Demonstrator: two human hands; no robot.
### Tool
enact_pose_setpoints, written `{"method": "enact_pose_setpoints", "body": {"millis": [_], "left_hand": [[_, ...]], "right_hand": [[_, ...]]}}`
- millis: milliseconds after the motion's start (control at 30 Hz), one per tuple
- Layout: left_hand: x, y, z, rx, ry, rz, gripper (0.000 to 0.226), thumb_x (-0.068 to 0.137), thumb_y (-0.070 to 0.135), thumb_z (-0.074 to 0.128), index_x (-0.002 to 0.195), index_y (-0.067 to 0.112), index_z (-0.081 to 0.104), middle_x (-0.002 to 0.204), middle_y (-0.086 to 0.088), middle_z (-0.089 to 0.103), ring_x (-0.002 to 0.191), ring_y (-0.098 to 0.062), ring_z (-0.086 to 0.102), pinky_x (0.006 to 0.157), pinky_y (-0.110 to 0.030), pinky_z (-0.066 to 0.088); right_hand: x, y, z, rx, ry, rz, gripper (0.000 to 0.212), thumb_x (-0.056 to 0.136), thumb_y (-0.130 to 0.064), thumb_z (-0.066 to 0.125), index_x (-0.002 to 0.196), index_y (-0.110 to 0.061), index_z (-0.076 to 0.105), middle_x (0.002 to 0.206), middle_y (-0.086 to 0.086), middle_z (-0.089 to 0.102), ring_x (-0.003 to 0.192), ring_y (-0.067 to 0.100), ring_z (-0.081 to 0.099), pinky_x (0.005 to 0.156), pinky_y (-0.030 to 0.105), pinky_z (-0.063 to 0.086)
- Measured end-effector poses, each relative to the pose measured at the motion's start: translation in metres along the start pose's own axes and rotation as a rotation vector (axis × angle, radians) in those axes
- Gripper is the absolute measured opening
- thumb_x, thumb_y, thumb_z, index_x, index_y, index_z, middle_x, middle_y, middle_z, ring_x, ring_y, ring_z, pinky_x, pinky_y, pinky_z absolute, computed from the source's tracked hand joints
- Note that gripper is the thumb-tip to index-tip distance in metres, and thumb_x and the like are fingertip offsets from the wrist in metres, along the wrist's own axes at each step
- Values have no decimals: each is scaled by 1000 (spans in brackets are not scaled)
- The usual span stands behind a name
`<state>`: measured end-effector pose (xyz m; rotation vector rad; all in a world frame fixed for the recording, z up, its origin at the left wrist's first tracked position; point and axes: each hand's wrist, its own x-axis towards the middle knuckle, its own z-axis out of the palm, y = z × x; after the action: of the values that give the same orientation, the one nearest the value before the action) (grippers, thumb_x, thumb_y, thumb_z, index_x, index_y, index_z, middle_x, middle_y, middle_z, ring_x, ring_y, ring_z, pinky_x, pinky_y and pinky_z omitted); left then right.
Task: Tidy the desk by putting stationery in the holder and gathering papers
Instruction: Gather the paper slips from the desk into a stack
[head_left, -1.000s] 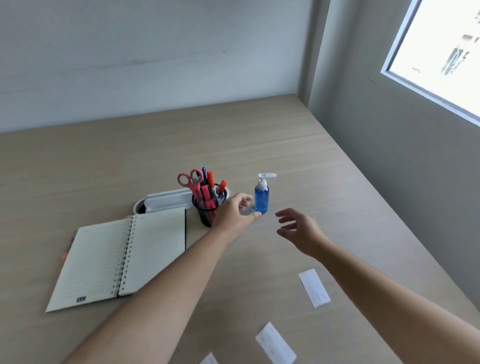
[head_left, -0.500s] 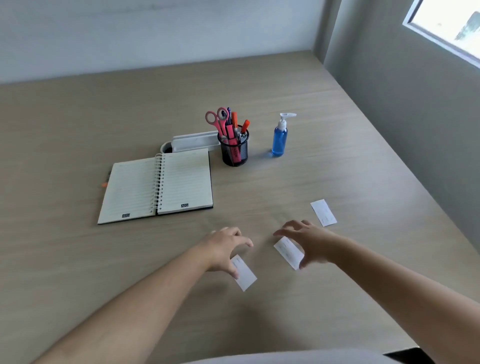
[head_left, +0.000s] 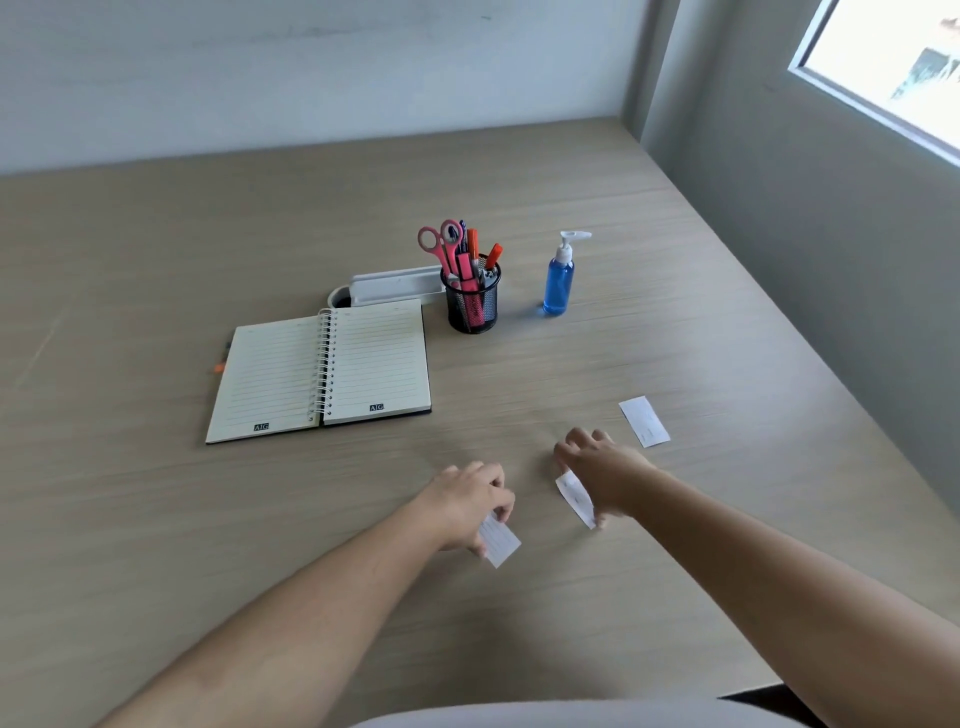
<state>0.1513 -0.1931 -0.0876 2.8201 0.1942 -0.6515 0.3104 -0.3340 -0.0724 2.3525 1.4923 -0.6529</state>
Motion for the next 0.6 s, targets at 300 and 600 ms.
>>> {"method": "enact_pose_setpoints", "body": {"millis": [300,600], "left_hand": [[-15,-17,-16,-283,243,-381,59,68,44,76,118,27,49,122,8,50,110,-17,53,86,-32,46],[3,17,4,-177,109,-720,90,58,61,78,128,15,44,130,-1,45,124,-21,43,94,-35,41]], "right_hand": [[-4,14,8,144,44,-6,86,54,-24,87,127,-21,40,135,-3,38,118,21,40,77,34,51],[0,12,8,120,54,-23,86,53,-21,87,126,-23,43,134,-1,39,117,23,41,74,32,51]]}}
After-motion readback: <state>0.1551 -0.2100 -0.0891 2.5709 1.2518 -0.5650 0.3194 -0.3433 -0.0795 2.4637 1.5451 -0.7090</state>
